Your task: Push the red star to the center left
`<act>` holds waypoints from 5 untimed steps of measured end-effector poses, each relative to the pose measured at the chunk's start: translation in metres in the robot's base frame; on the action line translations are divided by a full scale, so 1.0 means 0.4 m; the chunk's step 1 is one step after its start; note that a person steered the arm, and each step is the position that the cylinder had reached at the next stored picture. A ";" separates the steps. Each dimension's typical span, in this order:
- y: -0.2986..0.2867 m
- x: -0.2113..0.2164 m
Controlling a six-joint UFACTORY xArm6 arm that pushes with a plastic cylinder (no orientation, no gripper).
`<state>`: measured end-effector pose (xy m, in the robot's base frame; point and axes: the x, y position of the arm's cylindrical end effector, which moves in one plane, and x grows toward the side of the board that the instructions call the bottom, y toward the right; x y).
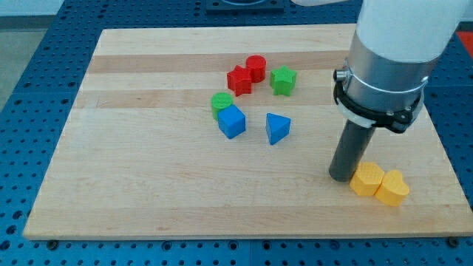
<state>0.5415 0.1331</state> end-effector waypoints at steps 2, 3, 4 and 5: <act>-0.017 -0.004; -0.062 -0.049; -0.083 -0.122; -0.083 -0.172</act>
<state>0.4727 0.0997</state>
